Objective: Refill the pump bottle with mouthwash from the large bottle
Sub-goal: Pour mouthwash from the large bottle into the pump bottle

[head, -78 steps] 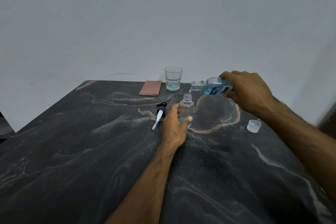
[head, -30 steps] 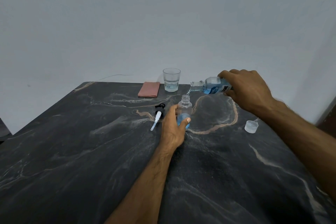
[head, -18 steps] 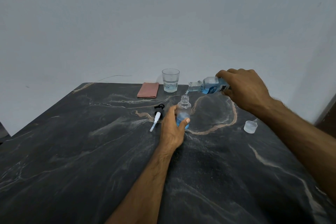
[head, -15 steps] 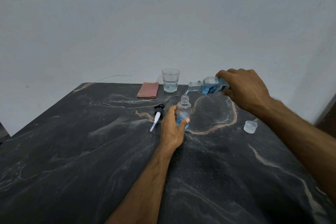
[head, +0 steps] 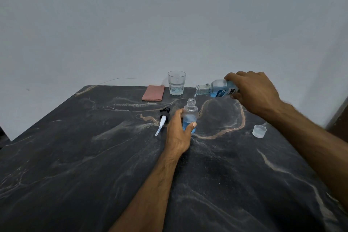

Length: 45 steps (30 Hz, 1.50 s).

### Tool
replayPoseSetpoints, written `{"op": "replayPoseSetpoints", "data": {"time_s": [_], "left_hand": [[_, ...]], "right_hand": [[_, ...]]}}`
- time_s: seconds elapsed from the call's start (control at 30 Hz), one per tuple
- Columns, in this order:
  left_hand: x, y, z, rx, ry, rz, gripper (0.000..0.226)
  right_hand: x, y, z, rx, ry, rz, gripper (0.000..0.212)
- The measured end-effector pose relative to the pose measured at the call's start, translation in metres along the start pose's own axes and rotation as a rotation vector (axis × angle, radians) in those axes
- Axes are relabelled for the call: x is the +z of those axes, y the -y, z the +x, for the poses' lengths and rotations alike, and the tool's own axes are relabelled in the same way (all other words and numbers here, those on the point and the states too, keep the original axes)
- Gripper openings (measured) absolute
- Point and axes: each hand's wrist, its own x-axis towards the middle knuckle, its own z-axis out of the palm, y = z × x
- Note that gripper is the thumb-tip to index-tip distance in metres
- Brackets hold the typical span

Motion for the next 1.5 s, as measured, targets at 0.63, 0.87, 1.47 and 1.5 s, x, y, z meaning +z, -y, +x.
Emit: {"op": "replayPoseSetpoints", "data": {"time_s": [0.63,0.87,1.47,1.5], "left_hand": [[0.0008,0.0020,0.0011,0.024,-0.015,-0.001,0.050],[0.0014,0.0026,0.0015,0.045,-0.020,-0.002,0.044],[0.0018,0.0065,0.0030,0.087,-0.020,-0.022,0.040],[0.0018,0.0067,0.0031,0.087,-0.019,-0.023,0.040]], "right_hand": [[-0.0032,0.0030,-0.0012,-0.005,0.005,0.002,0.040],[-0.0040,0.0027,-0.0005,-0.003,0.007,0.003,0.038],[-0.0031,0.0011,0.0004,-0.014,-0.014,0.003,0.039],[-0.0030,0.0010,0.0005,-0.016,-0.014,0.001,0.039]]}}
